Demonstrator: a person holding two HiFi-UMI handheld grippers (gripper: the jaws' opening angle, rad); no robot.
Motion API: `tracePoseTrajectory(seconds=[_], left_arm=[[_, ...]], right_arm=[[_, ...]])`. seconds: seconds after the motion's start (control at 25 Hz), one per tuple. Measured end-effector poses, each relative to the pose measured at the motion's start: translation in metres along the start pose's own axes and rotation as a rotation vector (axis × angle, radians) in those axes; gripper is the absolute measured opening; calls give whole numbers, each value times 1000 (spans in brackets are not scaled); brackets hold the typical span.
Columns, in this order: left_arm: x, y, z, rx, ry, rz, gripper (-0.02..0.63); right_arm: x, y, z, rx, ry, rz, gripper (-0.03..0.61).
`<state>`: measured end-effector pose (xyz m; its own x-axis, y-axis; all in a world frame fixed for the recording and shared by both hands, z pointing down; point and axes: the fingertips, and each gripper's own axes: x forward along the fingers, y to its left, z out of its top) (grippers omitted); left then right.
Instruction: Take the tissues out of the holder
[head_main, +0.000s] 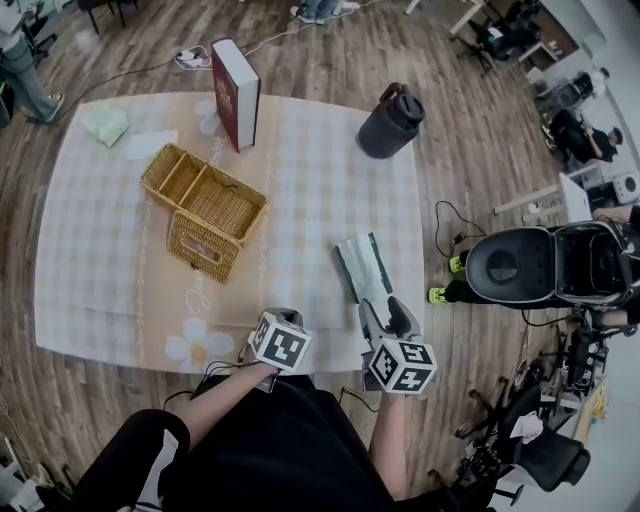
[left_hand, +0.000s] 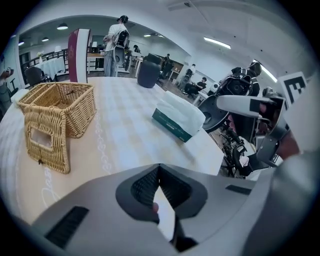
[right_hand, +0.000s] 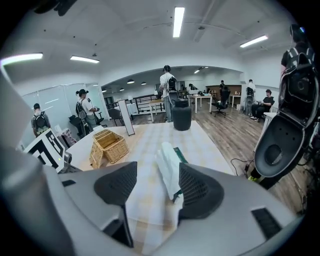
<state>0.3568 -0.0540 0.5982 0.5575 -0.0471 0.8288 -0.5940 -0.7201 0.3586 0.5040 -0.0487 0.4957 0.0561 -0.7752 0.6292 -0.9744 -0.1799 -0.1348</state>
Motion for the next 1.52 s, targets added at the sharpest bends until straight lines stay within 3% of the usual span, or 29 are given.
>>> tracePoseTrajectory(seconds=[0.12,0.28,0.48,1.08,1.52], left_arm=[[-2,-1,-4,34,12,-17,-2],[-4,-5,-10,59,31,-47,-2],[-7,-12,-22,107,56,-84,-2],[-27,0,-68,236,112,-96,-2],[-38,7,-74,239,92,-98,-2]], right_arm=[[-6,10,-18,39,30,-12,263],[-15,23,-47,112,57,-61,103],[-22,50,-77,182,83,-61,38],[-26,110,-147,363,192,-92,12],[-22,124,-155,335,260,-116,12]])
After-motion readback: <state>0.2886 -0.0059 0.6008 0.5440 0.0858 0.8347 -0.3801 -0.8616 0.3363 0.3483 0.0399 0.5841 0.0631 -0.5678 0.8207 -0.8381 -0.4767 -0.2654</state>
